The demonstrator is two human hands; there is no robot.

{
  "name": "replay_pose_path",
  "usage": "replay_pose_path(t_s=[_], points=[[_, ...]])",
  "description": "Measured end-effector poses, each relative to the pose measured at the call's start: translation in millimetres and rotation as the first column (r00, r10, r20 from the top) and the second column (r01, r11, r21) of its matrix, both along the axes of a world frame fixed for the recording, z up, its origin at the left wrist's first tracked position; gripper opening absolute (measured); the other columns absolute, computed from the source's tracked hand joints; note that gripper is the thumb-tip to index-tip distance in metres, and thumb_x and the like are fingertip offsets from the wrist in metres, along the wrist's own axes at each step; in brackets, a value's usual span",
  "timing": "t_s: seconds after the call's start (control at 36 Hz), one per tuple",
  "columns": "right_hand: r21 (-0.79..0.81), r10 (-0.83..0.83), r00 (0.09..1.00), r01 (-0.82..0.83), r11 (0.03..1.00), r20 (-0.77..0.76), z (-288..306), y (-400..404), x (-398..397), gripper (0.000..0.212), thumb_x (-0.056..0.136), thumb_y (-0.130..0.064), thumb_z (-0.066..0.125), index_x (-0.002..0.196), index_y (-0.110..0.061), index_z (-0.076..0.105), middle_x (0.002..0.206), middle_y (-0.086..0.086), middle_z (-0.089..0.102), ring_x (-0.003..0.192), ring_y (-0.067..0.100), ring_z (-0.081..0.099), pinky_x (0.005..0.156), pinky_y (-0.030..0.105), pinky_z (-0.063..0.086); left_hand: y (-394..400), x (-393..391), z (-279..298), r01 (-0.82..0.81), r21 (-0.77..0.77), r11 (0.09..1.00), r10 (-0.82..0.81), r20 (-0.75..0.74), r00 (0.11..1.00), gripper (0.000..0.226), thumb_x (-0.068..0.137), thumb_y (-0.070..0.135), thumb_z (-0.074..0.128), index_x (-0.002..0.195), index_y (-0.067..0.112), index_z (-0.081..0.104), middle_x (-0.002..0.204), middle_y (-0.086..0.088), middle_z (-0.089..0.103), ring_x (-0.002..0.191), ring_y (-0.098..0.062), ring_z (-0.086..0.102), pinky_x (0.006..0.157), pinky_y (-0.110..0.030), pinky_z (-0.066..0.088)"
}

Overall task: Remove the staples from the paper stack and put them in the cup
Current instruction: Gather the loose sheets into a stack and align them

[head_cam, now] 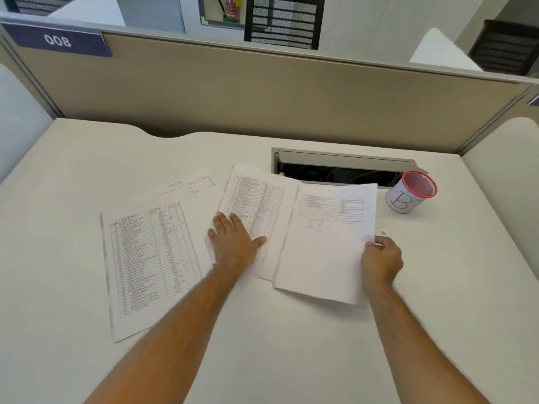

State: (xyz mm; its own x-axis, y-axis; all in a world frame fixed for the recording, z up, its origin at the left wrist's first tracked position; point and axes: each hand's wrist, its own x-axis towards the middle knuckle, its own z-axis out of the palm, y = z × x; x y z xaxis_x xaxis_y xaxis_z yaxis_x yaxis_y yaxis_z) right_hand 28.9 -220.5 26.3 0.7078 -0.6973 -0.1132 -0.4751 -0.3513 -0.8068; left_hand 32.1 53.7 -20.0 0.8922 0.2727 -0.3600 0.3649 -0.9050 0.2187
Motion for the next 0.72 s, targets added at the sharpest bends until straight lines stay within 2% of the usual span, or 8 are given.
replay_pose_path(t_s=[0.11, 0.22, 0.31, 0.39, 0.56, 0.67, 0.72], points=[[-0.044, -0.058, 0.998, 0.059, 0.997, 0.039, 12, -16, 4, 0.022, 0.094, -0.001, 0.054, 0.11, -0.002, 0.07, 0.111, 0.021, 0.072, 0.105, 0.04, 0.065, 0.087, 0.036, 0.049, 2, 0, 5, -0.017, 0.018, 1.0, 0.016, 0.042, 0.999, 0.1, 0.097, 0.068, 0.047, 0.162, 0.0, 0.012, 0.17, -0.027, 0.007, 0.16, -0.038, 0.006, 0.127, -0.054, 0.013], [-0.087, -0.049, 0.997, 0.054, 0.995, 0.054, 24, -29, 4, 0.024, 0.097, -0.001, 0.051, 0.114, -0.001, 0.068, 0.113, 0.023, 0.071, 0.105, 0.041, 0.064, 0.083, 0.035, 0.046, 6, 2, 7, -0.05, 0.056, 0.997, 0.044, 0.118, 0.992, 0.076, 0.1, 0.056, 0.053, 0.151, 0.003, 0.033, 0.165, -0.023, 0.03, 0.155, -0.035, 0.026, 0.121, -0.05, 0.031], [-0.114, -0.021, 0.998, 0.027, 0.993, 0.054, 26, -33, 3, 0.024, 0.097, -0.002, 0.051, 0.115, -0.001, 0.068, 0.111, 0.024, 0.071, 0.105, 0.042, 0.064, 0.083, 0.036, 0.047, 12, 3, 10, -0.057, 0.058, 0.997, 0.048, 0.15, 0.988, 0.057, 0.104, 0.044, 0.053, 0.144, 0.006, 0.041, 0.155, -0.018, 0.046, 0.146, -0.032, 0.04, 0.113, -0.048, 0.042], [-0.128, 0.033, 0.999, -0.03, 0.991, 0.021, 23, -32, 1, 0.025, 0.097, -0.003, 0.052, 0.115, -0.002, 0.069, 0.11, 0.024, 0.071, 0.105, 0.042, 0.063, 0.086, 0.039, 0.049, 18, 3, 15, -0.05, 0.066, 0.997, 0.038, 0.177, 0.983, 0.041, 0.107, 0.034, 0.049, 0.138, 0.007, 0.047, 0.142, -0.013, 0.057, 0.133, -0.029, 0.051, 0.105, -0.045, 0.046], [-0.087, 0.129, 0.992, -0.13, 0.988, -0.008, 12, -20, -7, 0.021, 0.097, -0.004, 0.055, 0.111, -0.001, 0.069, 0.106, 0.019, 0.072, 0.101, 0.036, 0.063, 0.082, 0.028, 0.041, 23, 6, 29, -0.109, -0.001, 0.994, 0.107, 0.2, 0.974, 0.025, 0.108, 0.023, 0.046, 0.125, 0.008, 0.056, 0.119, -0.012, 0.068, 0.112, -0.032, 0.064, 0.095, -0.045, 0.049], [-0.028, 0.18, 0.983, -0.181, 0.983, -0.048, 4, -13, -8, 0.018, 0.095, -0.006, 0.059, 0.108, -0.003, 0.07, 0.089, 0.008, 0.065, 0.092, 0.031, 0.06, 0.081, 0.029, 0.042, 23, 7, 32, -0.138, -0.083, 0.987, 0.154, 0.236, 0.959, 0.026, 0.108, 0.027, 0.046, 0.121, 0.009, 0.058, 0.117, -0.011, 0.065, 0.112, -0.032, 0.061, 0.096, -0.049, 0.05], [0.005, 0.199, 0.977, -0.199, 0.98, -0.071, -1, -9, -7, 0.015, 0.094, -0.007, 0.061, 0.105, -0.005, 0.071, 0.088, 0.006, 0.064, 0.091, 0.031, 0.061, 0.079, 0.029, 0.043, 18, 5, 33, -0.142, -0.13, 0.981, 0.172, 0.258, 0.951, 0.028, 0.107, 0.031, 0.048, 0.118, 0.009, 0.06, 0.117, -0.012, 0.063, 0.109, -0.032, 0.06, 0.095, -0.053, 0.052]])
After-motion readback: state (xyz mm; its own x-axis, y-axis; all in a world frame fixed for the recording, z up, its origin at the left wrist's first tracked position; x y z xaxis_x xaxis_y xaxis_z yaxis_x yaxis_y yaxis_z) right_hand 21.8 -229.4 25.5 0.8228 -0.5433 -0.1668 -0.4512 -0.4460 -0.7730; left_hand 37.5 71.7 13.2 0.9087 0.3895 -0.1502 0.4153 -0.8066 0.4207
